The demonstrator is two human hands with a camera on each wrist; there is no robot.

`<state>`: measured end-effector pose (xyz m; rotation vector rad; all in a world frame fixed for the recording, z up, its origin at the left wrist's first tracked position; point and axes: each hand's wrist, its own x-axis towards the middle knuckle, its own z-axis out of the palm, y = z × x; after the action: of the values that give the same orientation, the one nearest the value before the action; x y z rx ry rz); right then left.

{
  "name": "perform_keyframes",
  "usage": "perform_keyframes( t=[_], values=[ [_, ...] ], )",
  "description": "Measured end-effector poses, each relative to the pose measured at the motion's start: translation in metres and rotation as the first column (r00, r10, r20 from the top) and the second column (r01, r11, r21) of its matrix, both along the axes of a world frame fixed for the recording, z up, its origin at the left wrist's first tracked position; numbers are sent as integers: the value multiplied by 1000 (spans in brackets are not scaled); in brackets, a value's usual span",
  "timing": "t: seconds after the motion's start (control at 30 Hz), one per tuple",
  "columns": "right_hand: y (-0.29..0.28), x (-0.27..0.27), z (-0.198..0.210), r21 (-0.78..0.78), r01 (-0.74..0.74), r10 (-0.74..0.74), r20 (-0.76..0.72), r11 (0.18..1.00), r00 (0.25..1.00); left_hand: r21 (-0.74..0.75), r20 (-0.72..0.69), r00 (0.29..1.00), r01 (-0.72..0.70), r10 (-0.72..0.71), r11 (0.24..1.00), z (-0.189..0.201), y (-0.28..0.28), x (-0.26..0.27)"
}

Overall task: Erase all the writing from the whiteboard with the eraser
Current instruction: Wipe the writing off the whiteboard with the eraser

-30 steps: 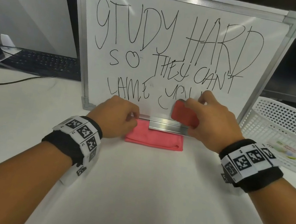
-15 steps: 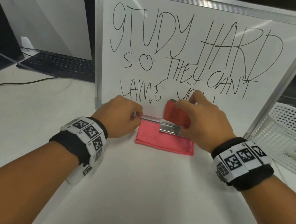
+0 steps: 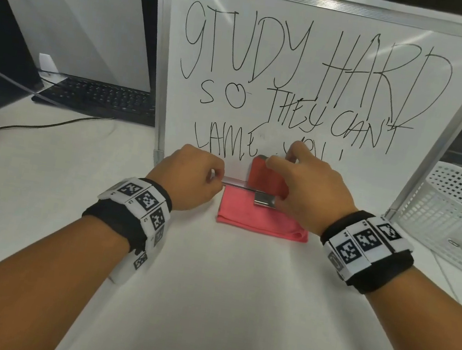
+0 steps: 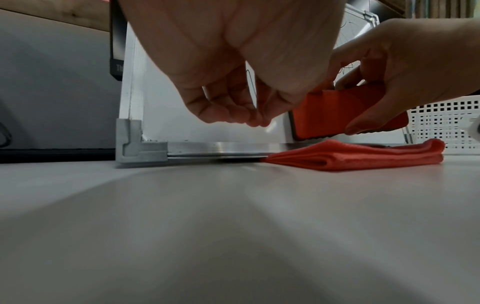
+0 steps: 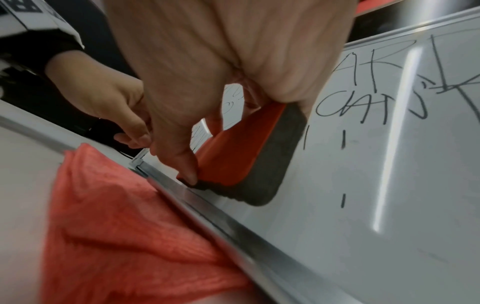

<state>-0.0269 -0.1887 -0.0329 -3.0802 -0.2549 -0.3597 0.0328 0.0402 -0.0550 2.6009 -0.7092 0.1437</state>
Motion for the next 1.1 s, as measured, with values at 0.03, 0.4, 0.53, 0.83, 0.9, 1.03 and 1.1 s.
perform_keyframes(
  t=[0.03, 0.4, 0.53, 0.83, 0.9, 1.03, 1.1],
  values=[
    [1, 1, 0, -5, -3, 3, -3, 1000, 1000, -1, 4, 1000, -6, 6, 1000, 0, 2, 0],
    [-14, -5, -3, -14, -3, 3, 42, 1000, 999, -148, 298, 910, -253, 287, 956, 2, 18, 6],
    [6, 6, -2, 14, -49, 48, 65, 999, 997, -221, 378, 833, -343, 404, 913, 3, 21, 8],
    [24, 14, -1, 59, -98, 94, 78, 993, 993, -341, 210, 869, -365, 449, 866, 0, 31, 21],
    [14, 9, -2, 56, -90, 86, 83, 994, 993, -381, 146, 889, -353, 433, 854, 2, 30, 21],
    [4, 6, -4, 46, -76, 72, 97, 996, 993, -411, 66, 912, -345, 405, 844, 5, 28, 20],
    [10, 9, -4, 40, -83, 79, 89, 996, 993, -422, 65, 917, -333, 394, 844, 5, 29, 21]
  ],
)
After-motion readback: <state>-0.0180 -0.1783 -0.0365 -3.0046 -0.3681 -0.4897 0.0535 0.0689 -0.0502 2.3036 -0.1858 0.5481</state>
